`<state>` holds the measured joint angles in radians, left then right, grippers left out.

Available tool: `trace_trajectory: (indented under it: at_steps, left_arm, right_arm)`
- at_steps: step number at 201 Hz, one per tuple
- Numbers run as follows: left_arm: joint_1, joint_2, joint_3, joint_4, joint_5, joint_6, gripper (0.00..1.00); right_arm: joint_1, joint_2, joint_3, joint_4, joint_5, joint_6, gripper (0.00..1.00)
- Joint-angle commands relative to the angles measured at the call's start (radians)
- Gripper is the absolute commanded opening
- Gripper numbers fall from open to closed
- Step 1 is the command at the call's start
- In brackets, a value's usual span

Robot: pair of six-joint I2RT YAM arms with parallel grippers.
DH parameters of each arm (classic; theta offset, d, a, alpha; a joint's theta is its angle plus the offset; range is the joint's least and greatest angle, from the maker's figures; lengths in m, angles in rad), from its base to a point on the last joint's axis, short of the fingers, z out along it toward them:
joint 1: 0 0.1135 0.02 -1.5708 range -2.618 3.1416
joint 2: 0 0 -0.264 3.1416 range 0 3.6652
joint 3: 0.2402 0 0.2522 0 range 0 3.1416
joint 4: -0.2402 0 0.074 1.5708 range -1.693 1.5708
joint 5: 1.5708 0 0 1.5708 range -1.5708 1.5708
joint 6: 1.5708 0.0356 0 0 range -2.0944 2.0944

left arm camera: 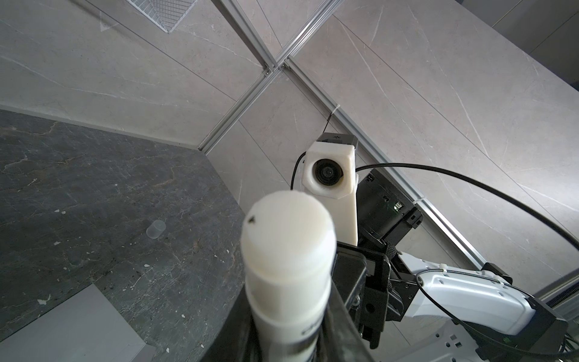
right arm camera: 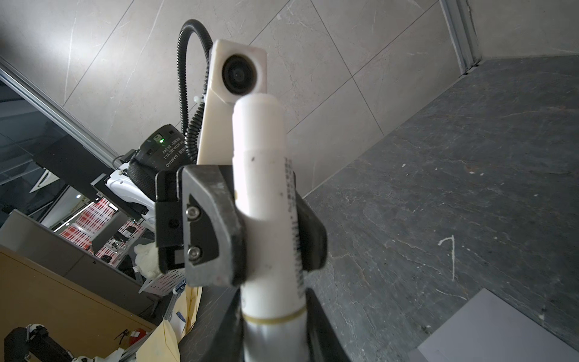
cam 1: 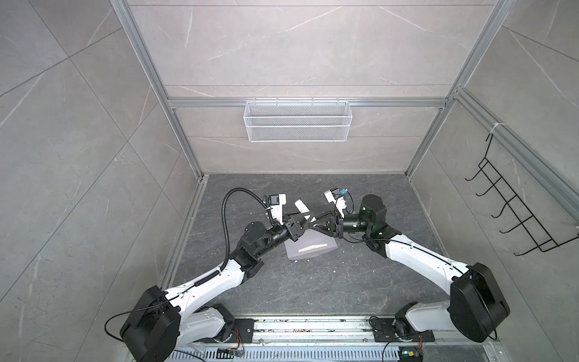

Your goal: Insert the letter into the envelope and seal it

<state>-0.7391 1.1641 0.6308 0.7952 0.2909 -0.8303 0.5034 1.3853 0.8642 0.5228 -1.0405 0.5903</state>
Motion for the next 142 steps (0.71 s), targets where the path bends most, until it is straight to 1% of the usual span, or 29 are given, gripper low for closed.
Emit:
trace_trajectory:
  at_steps: [1,29,44,66,80,88,115,130,142]
  left_arm:
    - [-0.005,-0.034,0.011,0.088,0.078,0.037,0.00]
    - [-0.004,-0.028,0.014,0.077,0.071,0.036,0.00]
    - [-0.005,-0.029,0.014,0.069,0.066,0.035,0.00]
    - [-0.004,-0.033,0.011,0.063,0.060,0.038,0.00]
    - [-0.004,-0.036,0.011,0.049,0.048,0.043,0.00]
    - [-0.003,-0.040,0.009,0.043,0.040,0.045,0.00]
    - [-0.003,-0.049,0.006,0.029,0.014,0.041,0.00]
    - [-0.004,-0.052,0.003,0.027,-0.001,0.036,0.00]
    - [-0.003,-0.054,0.002,0.021,-0.017,0.029,0.00]
  right_arm:
    - [-0.072,-0.005,0.040,-0.041,0.154,0.016,0.08]
    - [-0.072,-0.053,0.034,-0.111,0.208,-0.051,0.14]
    - [-0.072,-0.078,0.023,-0.122,0.231,-0.073,0.17]
    - [-0.070,-0.109,0.012,-0.136,0.257,-0.097,0.24]
    - [-0.071,-0.127,0.007,-0.139,0.270,-0.106,0.27]
    - [-0.071,-0.136,0.007,-0.142,0.273,-0.110,0.31]
    - [-0.066,-0.183,-0.010,-0.161,0.299,-0.142,0.50]
    - [-0.064,-0.220,-0.028,-0.171,0.334,-0.168,0.59]
    - [-0.063,-0.251,-0.048,-0.172,0.365,-0.183,0.64]
